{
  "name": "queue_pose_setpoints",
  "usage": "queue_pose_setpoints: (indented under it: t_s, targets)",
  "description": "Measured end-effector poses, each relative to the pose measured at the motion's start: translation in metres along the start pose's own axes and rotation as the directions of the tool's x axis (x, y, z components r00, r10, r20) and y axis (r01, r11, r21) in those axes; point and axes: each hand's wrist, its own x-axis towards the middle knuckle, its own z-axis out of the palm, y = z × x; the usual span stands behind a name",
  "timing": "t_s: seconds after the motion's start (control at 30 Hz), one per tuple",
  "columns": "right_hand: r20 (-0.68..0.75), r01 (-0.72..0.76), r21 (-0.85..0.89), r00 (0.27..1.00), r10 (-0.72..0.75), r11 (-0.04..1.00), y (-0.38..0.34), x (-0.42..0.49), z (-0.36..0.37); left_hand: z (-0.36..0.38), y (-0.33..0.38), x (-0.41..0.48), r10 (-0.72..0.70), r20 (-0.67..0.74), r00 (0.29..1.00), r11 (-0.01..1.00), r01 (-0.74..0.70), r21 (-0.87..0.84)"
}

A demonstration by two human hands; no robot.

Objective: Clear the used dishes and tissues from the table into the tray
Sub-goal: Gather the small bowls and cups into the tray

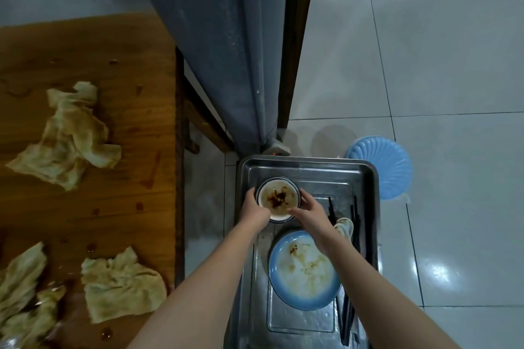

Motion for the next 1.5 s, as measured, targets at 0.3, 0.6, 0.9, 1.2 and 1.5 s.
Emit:
queue_pose_setpoints:
  t_s: [0.3,0.6,0.9,1.2,1.5]
  targets:
    - [-0.061,0.099,-0.023,0.993,-0.100,0.995,-0.030,-0.064,-0.001,-0.028,0.015,-0.060,0.107,0.038,0.994,0.994,-0.105,-0.040]
    - [-0.025,0.299,-0.071,0.953,-0.302,0.952,-0.102,-0.157,0.027,-0.100,0.034,-0.158,0.347,-0.006,0.938,0.925,-0.343,-0.163]
    - [0.069,0.408,-0.206,0.913,-0.403,0.889,-0.147,-0.230,0.095,-0.199,0.010,-0.221,0.395,-0.123,0.911,0.857,-0.413,-0.308]
    - [0.114,0.490,-0.269,0.871,-0.478,0.829,-0.149,-0.291,0.214,-0.318,-0.061,-0.249,0.400,-0.165,0.901,0.808,-0.432,-0.399]
    - [0.069,0.483,-0.250,0.874,-0.482,0.839,-0.127,-0.330,0.341,-0.449,-0.150,-0.263,0.452,-0.163,0.877,0.826,-0.481,-0.295]
